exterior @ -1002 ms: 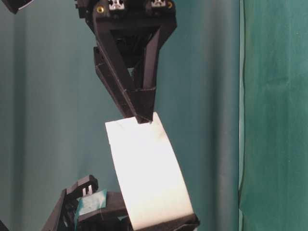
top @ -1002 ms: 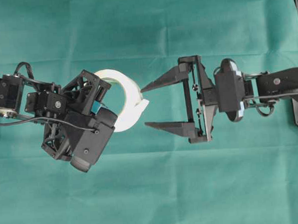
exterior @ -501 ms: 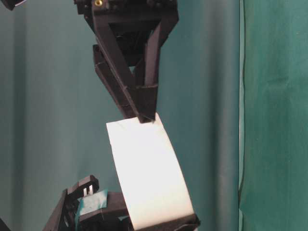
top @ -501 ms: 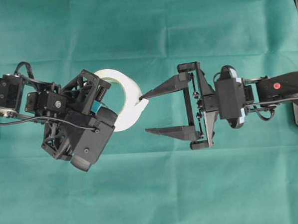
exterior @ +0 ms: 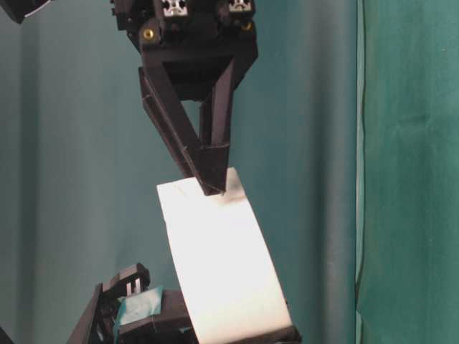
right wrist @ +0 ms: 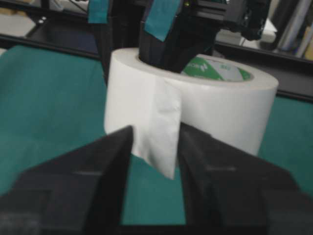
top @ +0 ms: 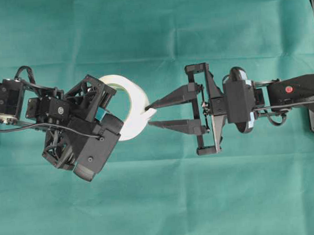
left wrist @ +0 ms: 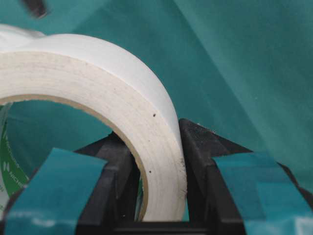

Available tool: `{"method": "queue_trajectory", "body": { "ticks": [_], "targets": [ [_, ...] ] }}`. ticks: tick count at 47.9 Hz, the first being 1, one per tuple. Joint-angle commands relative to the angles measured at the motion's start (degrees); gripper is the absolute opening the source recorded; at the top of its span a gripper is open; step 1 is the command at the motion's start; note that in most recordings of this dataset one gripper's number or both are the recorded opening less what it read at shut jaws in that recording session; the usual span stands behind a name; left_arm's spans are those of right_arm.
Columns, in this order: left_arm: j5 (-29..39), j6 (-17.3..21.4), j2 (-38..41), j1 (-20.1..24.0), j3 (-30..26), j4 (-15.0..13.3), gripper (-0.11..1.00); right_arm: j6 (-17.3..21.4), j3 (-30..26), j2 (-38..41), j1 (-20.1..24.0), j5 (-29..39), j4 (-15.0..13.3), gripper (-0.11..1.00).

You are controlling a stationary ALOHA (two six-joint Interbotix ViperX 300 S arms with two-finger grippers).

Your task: Peel off the duct tape with your right arm.

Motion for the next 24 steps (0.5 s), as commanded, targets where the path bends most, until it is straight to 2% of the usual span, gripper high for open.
{"method": "queue_trajectory", "body": {
  "ticks": [1,13,24],
  "targets": [
    [-0.35,0.0,-1.49,0.26,-0.88,0.18,0.21,-0.09,-1.49,-0.44,0.18,-0.79,-0.09,-0.02],
    [-0.35,0.0,-1.49,0.44,-0.88,0.18,0.21,-0.18,-1.05,-0.44,0.18,-0.88,-0.09,-0.09],
    [-0.26,0.0,-0.79,0.35,-0.88,0.18,0.21,-0.18,-1.05,-0.44,0.18,-0.79,-0.09,-0.09]
  ]
}}
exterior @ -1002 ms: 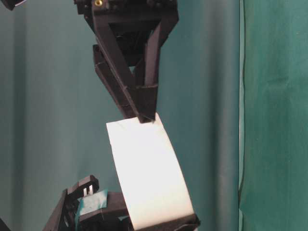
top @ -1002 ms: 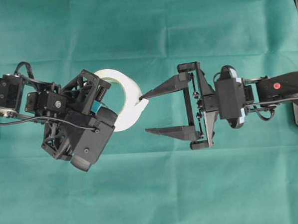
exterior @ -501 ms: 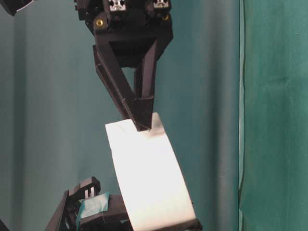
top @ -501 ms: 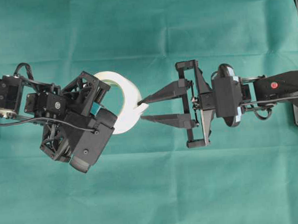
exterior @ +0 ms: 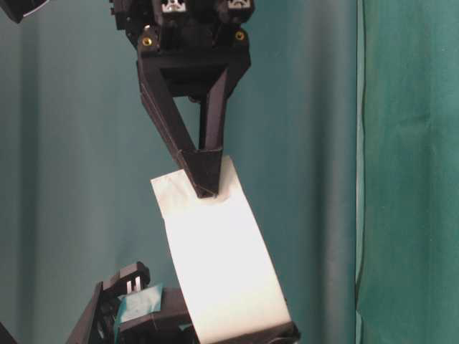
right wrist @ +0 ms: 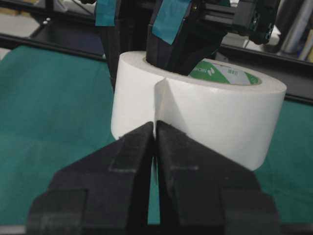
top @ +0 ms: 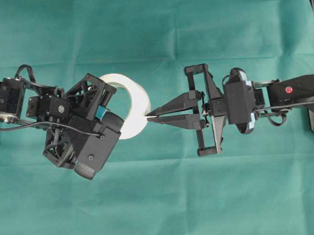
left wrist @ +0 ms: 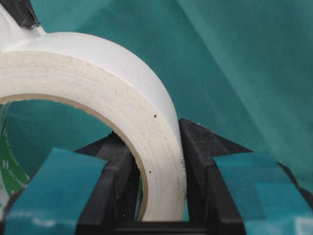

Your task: Peel off the duct tape with your right arm.

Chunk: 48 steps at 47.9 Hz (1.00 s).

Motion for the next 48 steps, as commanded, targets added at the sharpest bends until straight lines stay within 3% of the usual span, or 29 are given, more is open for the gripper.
{"method": "queue_trajectory", "body": {
  "ticks": [1,15,48],
  "targets": [
    [-0.26,0.09,-0.79,0.09,-0.88,0.18,0.21,0.18,-1.05,-0.53,0.18,-0.53,-0.09,-0.09],
    [-0.26,-0.26,-0.79,0.18,-0.62,0.18,0.21,0.18,-1.05,-0.53,0.09,-1.05,0.09,-0.09],
    [-0.18,-5.98,-0.79,3.16,0.18,0.18,0.21,0.26,-1.05,-0.53,1.23,-1.14,0.09,-0.09]
  ]
}}
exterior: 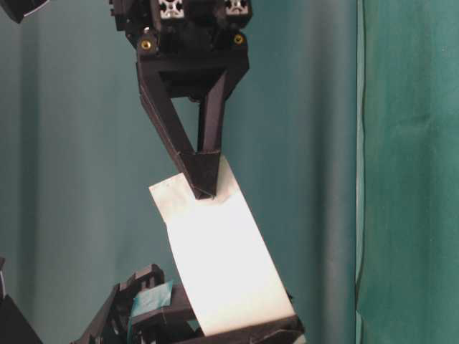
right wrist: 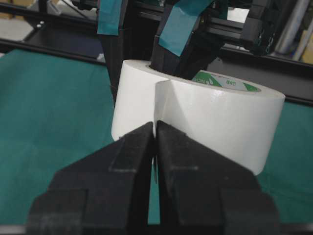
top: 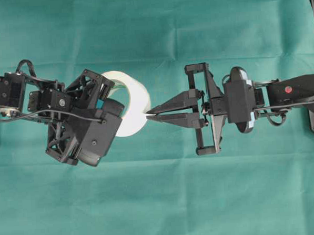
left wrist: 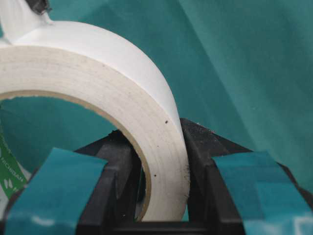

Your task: Peel off the duct tape with your right arm.

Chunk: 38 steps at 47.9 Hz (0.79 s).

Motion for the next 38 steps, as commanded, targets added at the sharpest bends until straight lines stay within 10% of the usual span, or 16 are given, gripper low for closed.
{"method": "queue_trajectory", "body": {
  "ticks": [1,38],
  "targets": [
    [-0.26,-1.05,-0.79,1.23,-0.7,0.18,0.21,0.09,-0.97,-0.53,1.05,-0.7,-0.18,-0.09],
    [1.67,-4.92,-0.18,2.2,-1.32,0.18,0.21,0.18,-1.23,-0.53,2.11,-0.7,-0.18,-0.09]
  ]
}}
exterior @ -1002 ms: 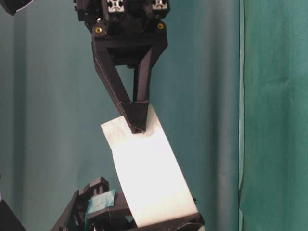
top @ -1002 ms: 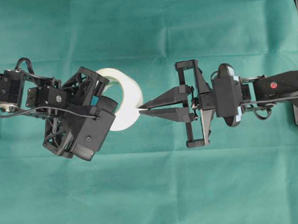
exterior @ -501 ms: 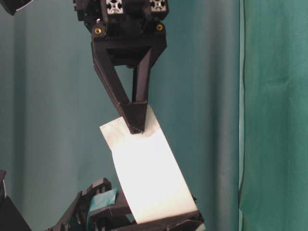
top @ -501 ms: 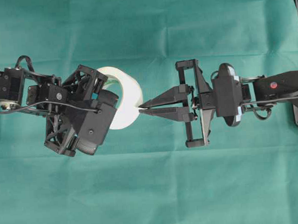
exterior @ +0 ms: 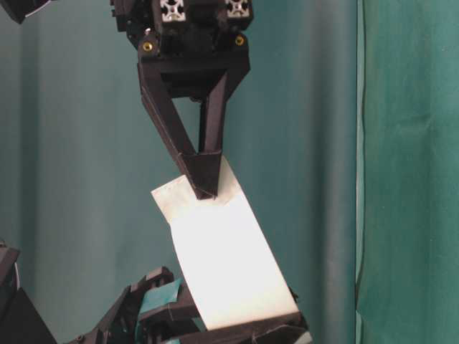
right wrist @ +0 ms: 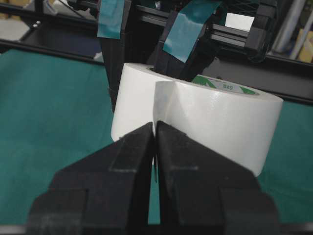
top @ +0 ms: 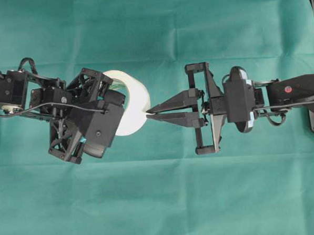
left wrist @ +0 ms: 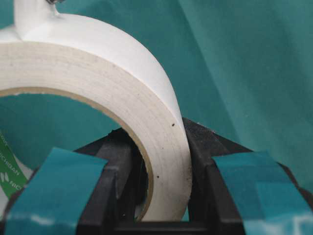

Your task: Peel off the duct tape with your right arm.

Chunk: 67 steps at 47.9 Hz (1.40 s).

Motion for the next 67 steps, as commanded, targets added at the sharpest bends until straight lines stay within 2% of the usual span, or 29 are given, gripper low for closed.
{"method": "queue_trajectory", "body": {
  "ticks": [1,67],
  "targets": [
    [0.18,-0.7,-0.7,1.49,-1.32,0.18,0.21,0.09,-1.32,-0.62,2.11,-0.62,-0.18,-0.09],
    [0.18,-0.7,-0.62,2.64,-1.49,0.18,0.21,0.09,-1.93,0.0,4.66,-1.58,-0.18,-0.09]
  ]
}}
